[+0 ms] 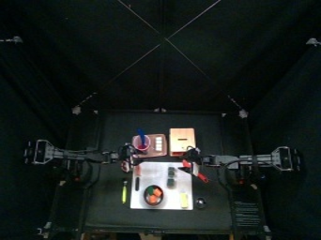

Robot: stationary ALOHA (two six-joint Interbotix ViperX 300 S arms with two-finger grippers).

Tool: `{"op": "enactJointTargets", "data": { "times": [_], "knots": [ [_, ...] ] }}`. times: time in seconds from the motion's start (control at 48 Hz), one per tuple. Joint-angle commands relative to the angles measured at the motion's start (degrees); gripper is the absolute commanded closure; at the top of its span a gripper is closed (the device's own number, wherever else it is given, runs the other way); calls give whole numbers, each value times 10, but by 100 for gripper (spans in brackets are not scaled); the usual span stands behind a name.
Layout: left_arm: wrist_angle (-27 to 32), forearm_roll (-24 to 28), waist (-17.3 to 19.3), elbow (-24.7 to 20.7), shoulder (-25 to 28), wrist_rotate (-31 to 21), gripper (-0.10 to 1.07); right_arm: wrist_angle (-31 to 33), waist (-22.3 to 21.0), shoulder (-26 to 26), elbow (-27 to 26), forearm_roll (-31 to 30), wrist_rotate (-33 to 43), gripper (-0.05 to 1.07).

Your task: Put top two sushi roll pieces into soy sauce

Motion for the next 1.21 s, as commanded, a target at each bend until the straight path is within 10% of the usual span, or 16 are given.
{"op": "enactJointTargets", "data": {
  "times": [0.0, 0.562, 1.188],
  "knots": [
    [-5, 10, 11, -5, 0, 0, 22, 7, 0, -4, -7, 4, 1, 5],
    [-4, 13, 10, -5, 2, -1, 22, 274, 5, 105, -138, 36, -9, 5],
    [-7, 12, 10, 17, 2, -1, 22, 272, 9, 240, -236, -1, -15, 5]
  ]
}}
